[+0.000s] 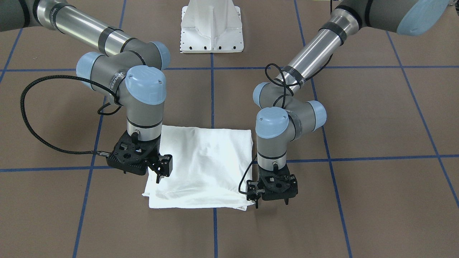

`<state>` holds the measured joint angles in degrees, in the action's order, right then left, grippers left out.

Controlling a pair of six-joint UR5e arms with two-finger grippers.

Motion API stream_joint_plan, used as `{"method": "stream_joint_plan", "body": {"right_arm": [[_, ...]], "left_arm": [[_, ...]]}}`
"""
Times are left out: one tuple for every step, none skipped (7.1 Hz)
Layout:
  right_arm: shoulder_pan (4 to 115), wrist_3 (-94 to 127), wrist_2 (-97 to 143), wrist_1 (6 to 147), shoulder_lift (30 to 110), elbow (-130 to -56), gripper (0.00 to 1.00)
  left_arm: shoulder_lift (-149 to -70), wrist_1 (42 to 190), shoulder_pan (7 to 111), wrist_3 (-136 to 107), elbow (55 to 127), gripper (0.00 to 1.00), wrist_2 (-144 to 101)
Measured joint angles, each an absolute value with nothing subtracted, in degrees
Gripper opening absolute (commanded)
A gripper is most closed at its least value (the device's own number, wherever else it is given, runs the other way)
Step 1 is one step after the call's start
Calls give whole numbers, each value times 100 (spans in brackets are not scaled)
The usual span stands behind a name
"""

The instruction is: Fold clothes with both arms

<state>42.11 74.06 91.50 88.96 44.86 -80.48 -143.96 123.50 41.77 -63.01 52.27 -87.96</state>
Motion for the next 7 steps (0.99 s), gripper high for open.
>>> {"method": "stream_joint_plan", "body": {"right_arm": [[4251, 7329, 9300, 8906, 4498, -8099, 100], [4367, 7113, 9563, 8921, 4567, -8205, 100], [4558, 6786, 9905, 8937, 4760, -8417, 100], [4815, 6324, 10284, 8955, 5106, -8756, 100], [5133, 5714, 10674, 8966, 5547, -9127, 100], [5559, 4975, 11132, 8973, 5998, -9436, 100], [6054, 4204, 11583, 8997, 6383, -9617, 100]], "left_arm": [[-14341, 12250, 4280, -6126, 5529, 100, -9089], [-14087, 12019, 4373, -5819, 6103, 100, -9460], [-13640, 11676, 4436, -5444, 6951, 100, -9657], [-13080, 11169, 4505, -4994, 8031, 100, -9791], [-12520, 10682, 4622, -4514, 9059, 100, -10037], [-11882, 10307, 4857, -3907, 10029, 100, -10452], [-11319, 10108, 5191, -3309, 10702, 100, -10879]]}}
